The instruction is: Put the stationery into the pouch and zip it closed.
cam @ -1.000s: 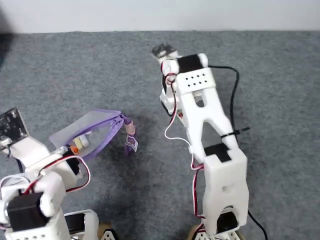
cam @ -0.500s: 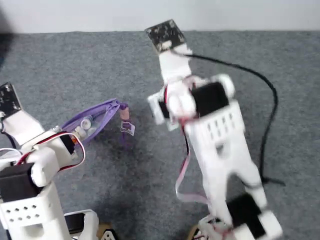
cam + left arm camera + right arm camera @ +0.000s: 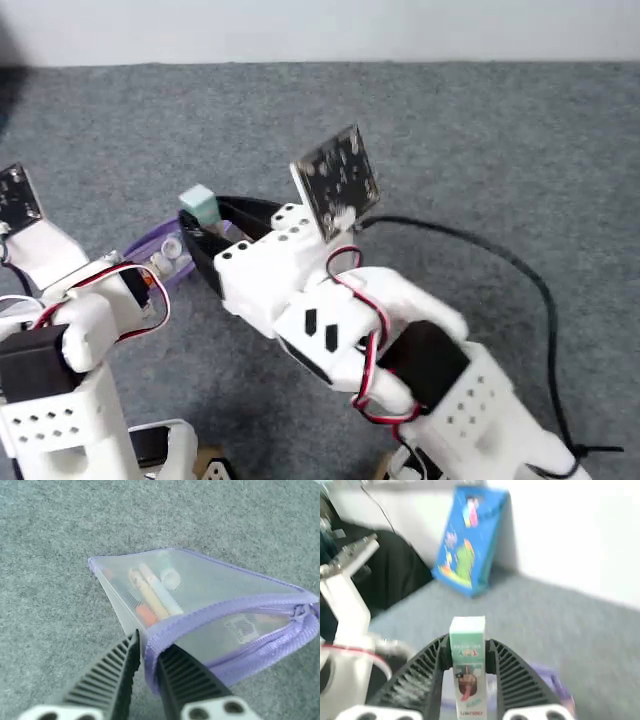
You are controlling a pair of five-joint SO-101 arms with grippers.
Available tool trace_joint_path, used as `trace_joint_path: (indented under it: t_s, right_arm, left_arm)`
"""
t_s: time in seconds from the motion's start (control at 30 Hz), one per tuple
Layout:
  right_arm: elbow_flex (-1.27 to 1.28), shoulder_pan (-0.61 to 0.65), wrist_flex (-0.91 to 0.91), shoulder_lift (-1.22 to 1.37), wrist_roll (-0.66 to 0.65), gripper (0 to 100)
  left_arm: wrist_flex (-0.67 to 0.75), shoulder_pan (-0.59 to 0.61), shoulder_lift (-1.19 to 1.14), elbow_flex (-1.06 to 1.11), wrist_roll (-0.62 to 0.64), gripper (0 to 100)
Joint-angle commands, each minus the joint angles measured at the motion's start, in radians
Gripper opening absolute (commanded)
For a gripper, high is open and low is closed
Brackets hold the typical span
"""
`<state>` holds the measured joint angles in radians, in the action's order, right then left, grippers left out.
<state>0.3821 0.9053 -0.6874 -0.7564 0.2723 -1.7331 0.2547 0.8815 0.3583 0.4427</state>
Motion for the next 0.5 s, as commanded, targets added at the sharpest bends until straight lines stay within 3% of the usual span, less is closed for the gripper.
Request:
trace_joint_path:
  t_s: [0.0,0.2,0.47]
  right_arm:
    - [0.120,0.012,0.265,-0.028,-0.046,0.8]
    - [0.256,0.012,0.504,0.061,-0.087,0.8]
    - [0.310,0.008,0.587,0.222,-0.137,0.8]
  left_arm:
    - [0.020,-0.003,-0.011,-0.045,0.011,1]
    - [0.018,-0.003,-0.011,-0.045,0.011,1]
    - [0.018,0.002,-0.009,-0.045,0.011,1]
